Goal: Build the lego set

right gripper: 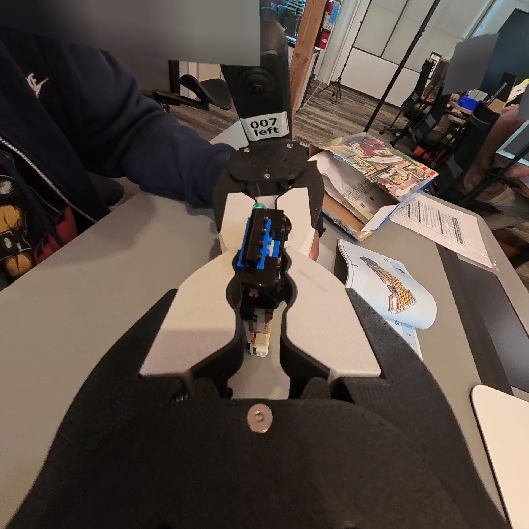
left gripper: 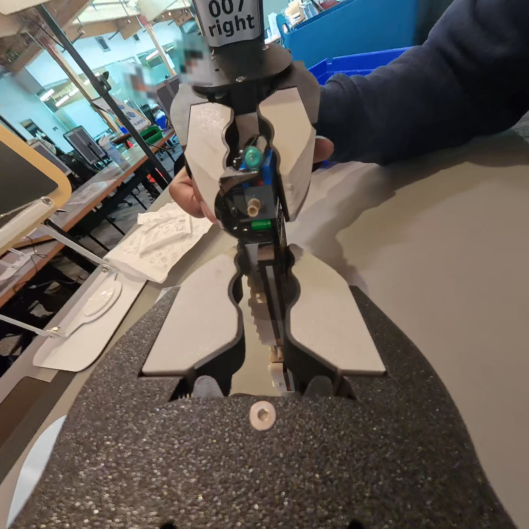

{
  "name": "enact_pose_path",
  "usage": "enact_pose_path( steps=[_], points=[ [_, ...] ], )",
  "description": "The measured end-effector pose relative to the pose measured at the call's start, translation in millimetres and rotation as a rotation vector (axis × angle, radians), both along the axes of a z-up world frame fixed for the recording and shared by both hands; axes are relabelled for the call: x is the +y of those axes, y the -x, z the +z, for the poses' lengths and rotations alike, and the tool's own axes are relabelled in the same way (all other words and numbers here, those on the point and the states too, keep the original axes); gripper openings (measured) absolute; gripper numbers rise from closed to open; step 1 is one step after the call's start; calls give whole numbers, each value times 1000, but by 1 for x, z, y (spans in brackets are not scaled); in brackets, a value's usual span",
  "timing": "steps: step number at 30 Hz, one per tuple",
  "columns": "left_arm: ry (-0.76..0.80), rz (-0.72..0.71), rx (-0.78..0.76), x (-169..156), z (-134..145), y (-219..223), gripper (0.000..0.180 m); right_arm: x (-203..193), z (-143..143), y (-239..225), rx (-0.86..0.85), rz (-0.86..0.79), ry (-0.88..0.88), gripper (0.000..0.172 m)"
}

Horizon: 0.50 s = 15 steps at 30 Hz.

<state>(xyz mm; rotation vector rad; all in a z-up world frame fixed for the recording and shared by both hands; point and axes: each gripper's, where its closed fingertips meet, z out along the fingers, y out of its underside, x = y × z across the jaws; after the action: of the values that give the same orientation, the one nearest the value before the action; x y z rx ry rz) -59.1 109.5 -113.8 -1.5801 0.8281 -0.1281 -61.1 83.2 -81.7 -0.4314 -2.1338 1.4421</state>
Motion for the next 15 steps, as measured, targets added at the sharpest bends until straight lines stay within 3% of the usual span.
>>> enact_pose_path(
  steps=[9, 15],
  points=[
    [-160, 134, 218, 11, -12, 15, 24, 31, -12, -9, 2, -194, 1, 34],
    [-203, 124, 336, 10, -18, 8, 25, 51, -69, -50, -109, -326, -92, 33]
  ],
)
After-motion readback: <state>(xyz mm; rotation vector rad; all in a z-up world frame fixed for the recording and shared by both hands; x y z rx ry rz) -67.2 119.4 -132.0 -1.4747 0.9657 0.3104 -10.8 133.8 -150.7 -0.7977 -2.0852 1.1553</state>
